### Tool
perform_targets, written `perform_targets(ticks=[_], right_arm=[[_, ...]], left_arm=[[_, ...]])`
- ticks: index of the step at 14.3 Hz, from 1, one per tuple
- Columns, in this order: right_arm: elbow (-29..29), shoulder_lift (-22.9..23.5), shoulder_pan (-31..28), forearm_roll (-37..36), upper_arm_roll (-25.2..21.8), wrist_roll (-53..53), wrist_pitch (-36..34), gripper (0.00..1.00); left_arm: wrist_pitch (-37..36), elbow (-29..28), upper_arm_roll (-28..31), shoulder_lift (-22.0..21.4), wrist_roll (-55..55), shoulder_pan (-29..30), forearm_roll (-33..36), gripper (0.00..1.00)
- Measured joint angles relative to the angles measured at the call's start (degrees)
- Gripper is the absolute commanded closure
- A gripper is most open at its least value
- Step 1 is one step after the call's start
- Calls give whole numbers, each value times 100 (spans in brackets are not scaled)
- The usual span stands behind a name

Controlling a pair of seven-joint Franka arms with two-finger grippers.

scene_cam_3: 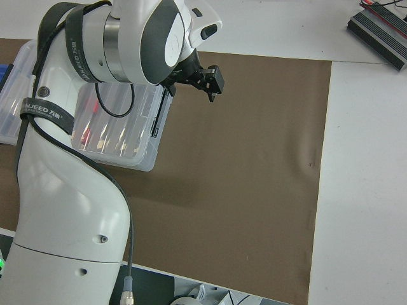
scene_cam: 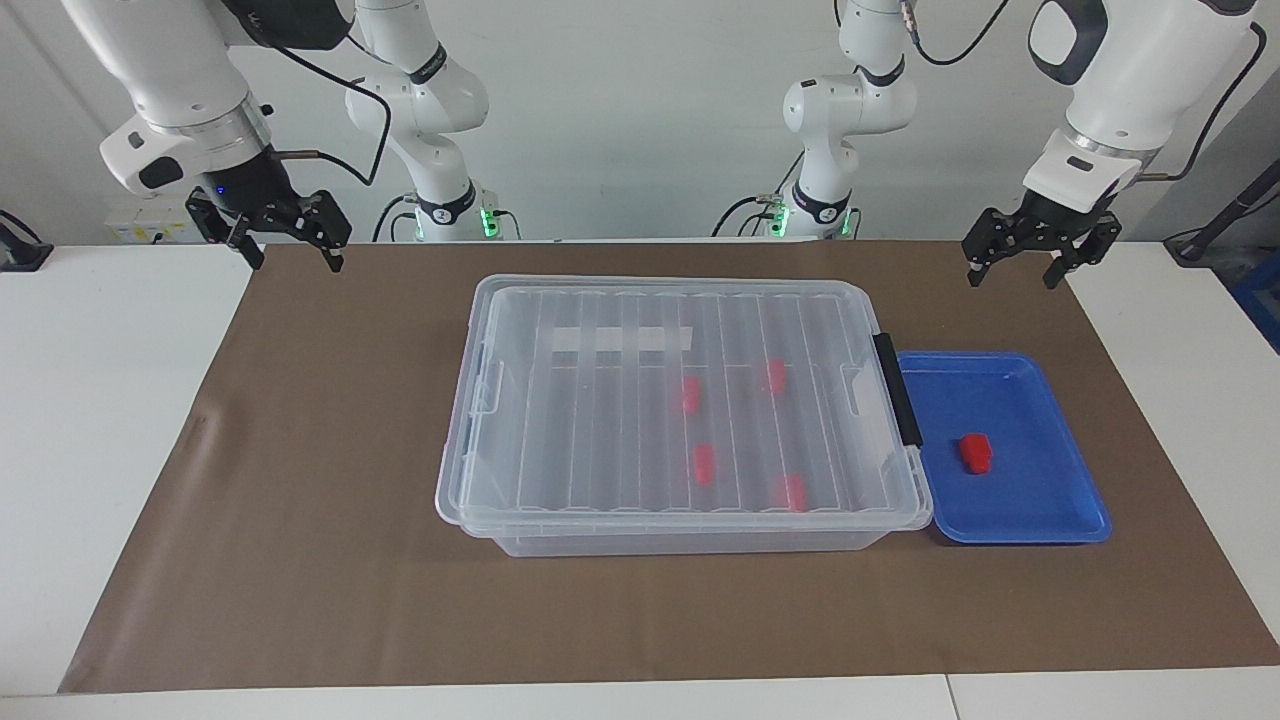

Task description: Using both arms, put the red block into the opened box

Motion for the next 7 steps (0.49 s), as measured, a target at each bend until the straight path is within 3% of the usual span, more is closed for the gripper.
perform_targets(ticks=[4,7], right_arm=[[-4,0,18,0,12,0,-18,0],[-139,32,228,6,45,83,416,0]], left_arm=[[0,0,0,0,0,0,0,0],[0,0,0,0,0,0,0,0]])
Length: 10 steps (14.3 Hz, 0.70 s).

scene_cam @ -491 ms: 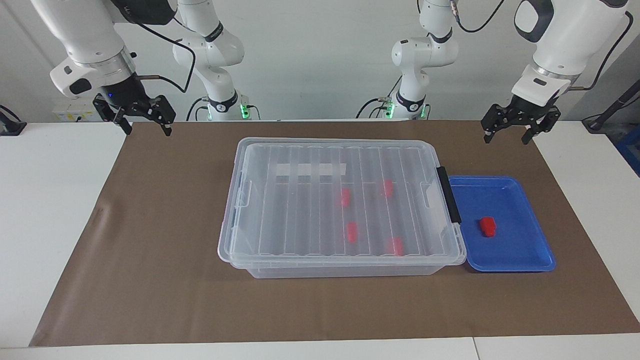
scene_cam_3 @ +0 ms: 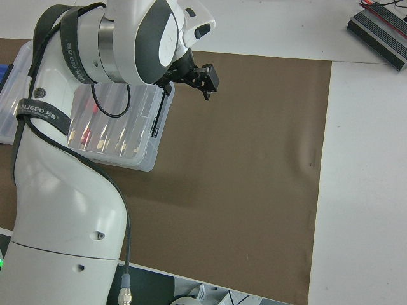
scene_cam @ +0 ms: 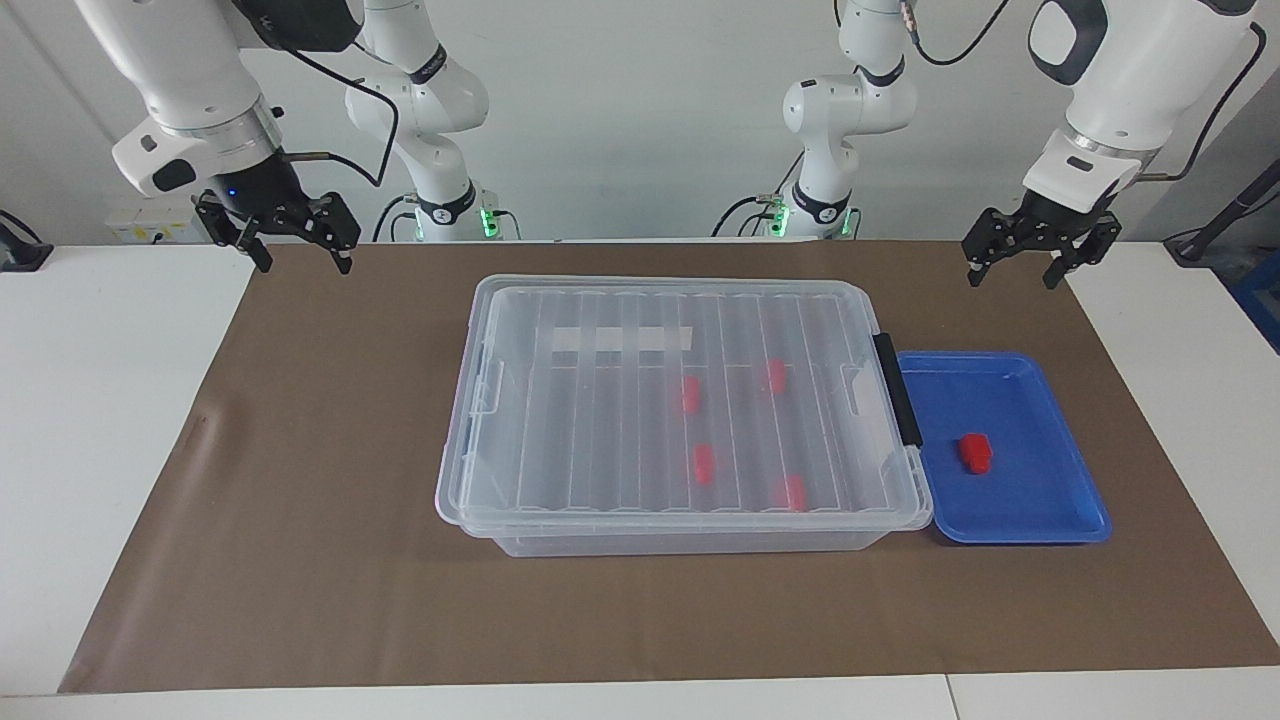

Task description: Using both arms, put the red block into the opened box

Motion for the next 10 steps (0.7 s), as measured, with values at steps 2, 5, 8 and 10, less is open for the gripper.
perform_targets(ticks=[2,5,8,10], right_arm=[[-156,155,311,76,20,166,548,0],[-253,661,774,188,35,527,1428,0],[-271,1205,1009,189,38,601,2079,0],[-330,1423,1087,187,39,601,2308,0]], left_arm=[[0,0,0,0,0,0,0,0],[0,0,0,0,0,0,0,0],[0,0,0,0,0,0,0,0],[0,0,0,0,0,0,0,0]])
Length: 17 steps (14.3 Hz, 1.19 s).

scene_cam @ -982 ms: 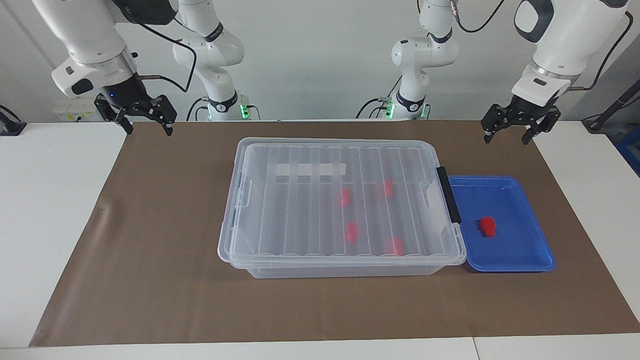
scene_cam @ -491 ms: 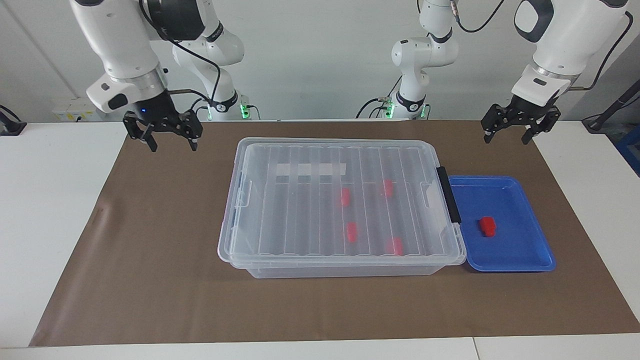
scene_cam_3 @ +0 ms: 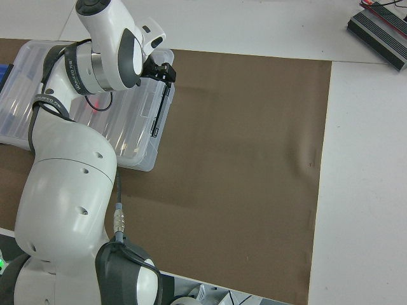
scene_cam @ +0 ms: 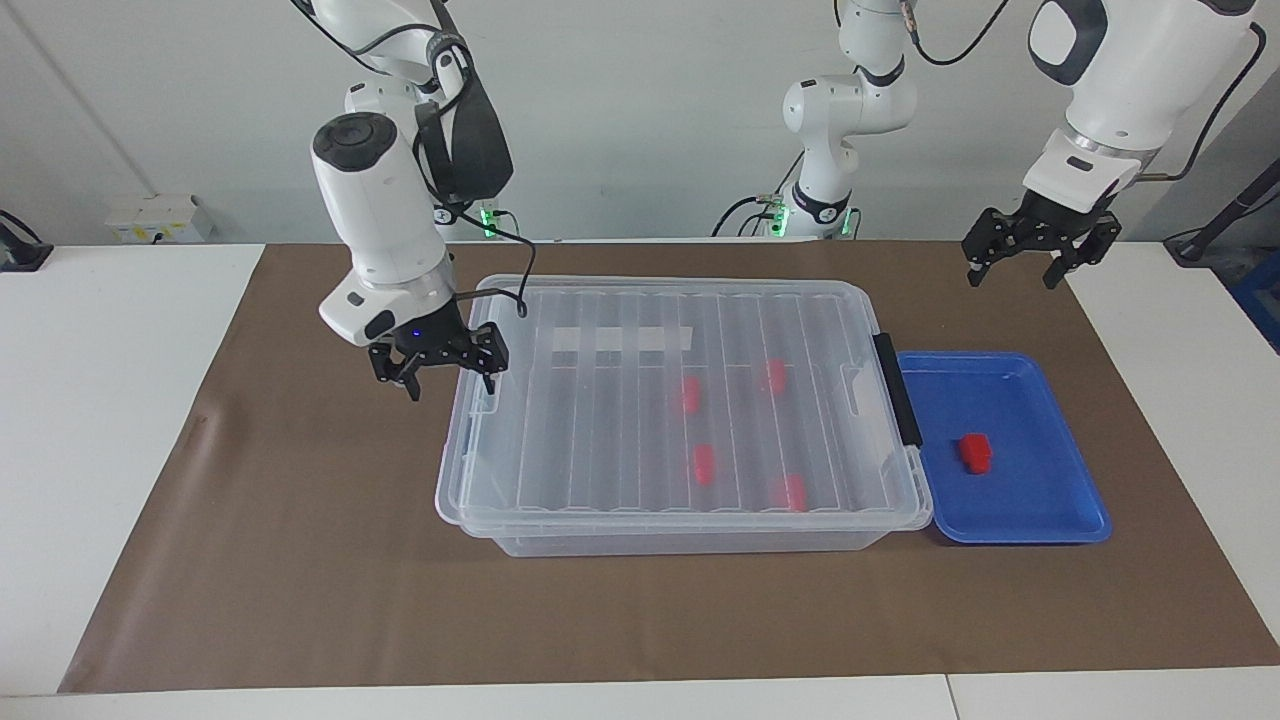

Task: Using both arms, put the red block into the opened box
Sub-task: 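Reach the right gripper to the clear lid's edge and grasp it, then slide the lid open with the right gripper while the left gripper grasps the block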

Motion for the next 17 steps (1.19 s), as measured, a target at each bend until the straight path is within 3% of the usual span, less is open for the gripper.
perform_targets(ticks=[13,17], right_arm=[[-411,-19,-181,-441,-54,-212,13,0],[-412,-45,-260,-657,-56,-222,-57,0]], left_arm=[[-116,-20,9,-14,-76,5,0,0],[702,-557,47,-125,-263,167,0,0]])
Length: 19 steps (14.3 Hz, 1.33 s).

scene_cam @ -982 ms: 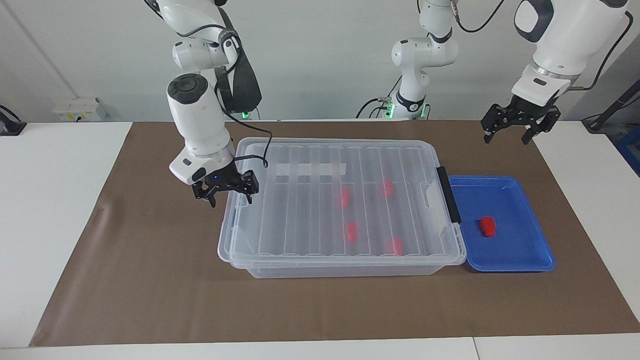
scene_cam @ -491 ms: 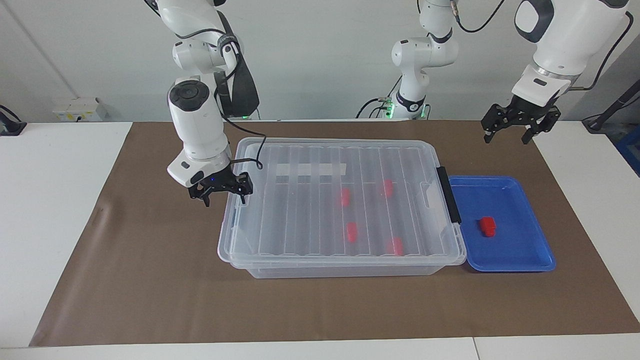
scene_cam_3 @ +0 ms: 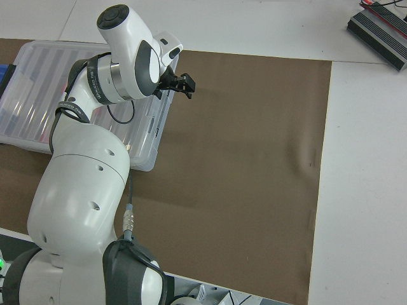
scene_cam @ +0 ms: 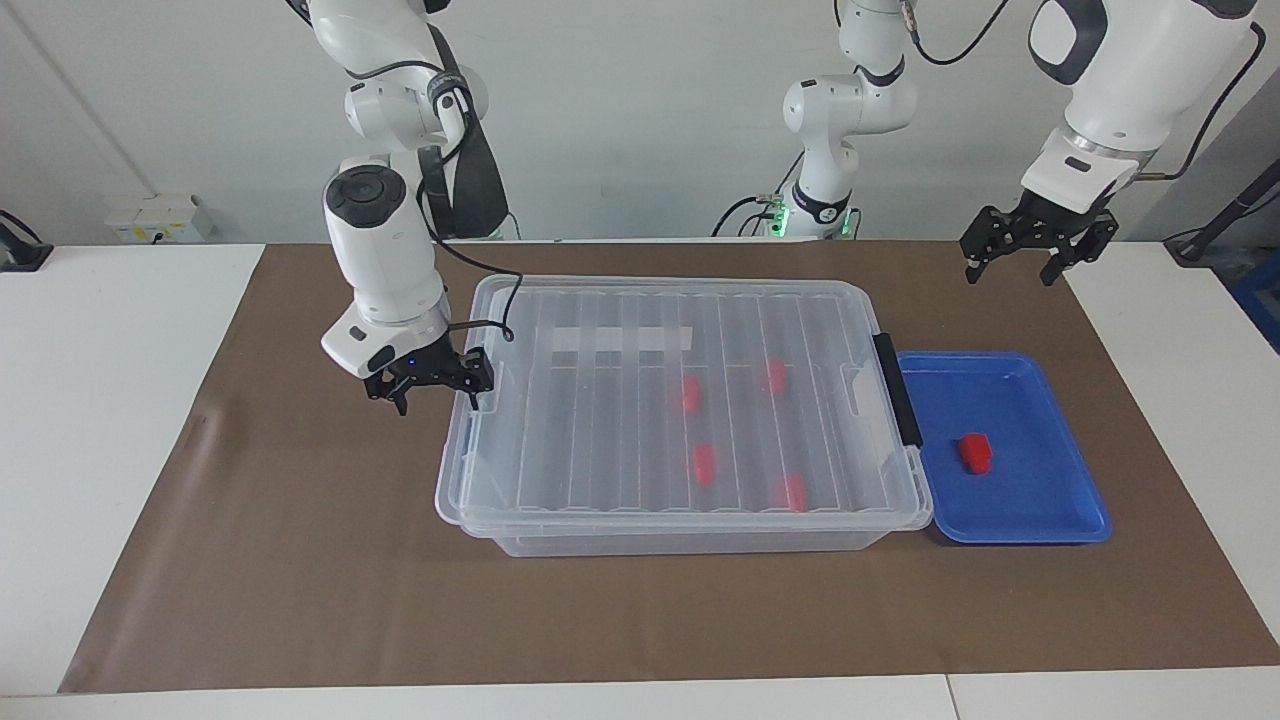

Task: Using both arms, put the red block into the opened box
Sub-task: 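Slide the lid open with the right gripper while the left gripper grasps the block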

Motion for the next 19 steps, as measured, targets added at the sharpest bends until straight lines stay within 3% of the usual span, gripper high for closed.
perform_targets(ticks=[5,12,19], right_arm=[[2,-45,-196,-94,-18,-131,-145,0],[4,-49,-554,-368,-27,-453,-213,0],[13,-55,-756,-741,-29,-555,-268,0]], left_arm=[[907,-720,-5,-37,-2,82,0,0],[2173,-925,0,839,27,126,0,0],[3077,-1518,9,1339,135,460,0,0]])
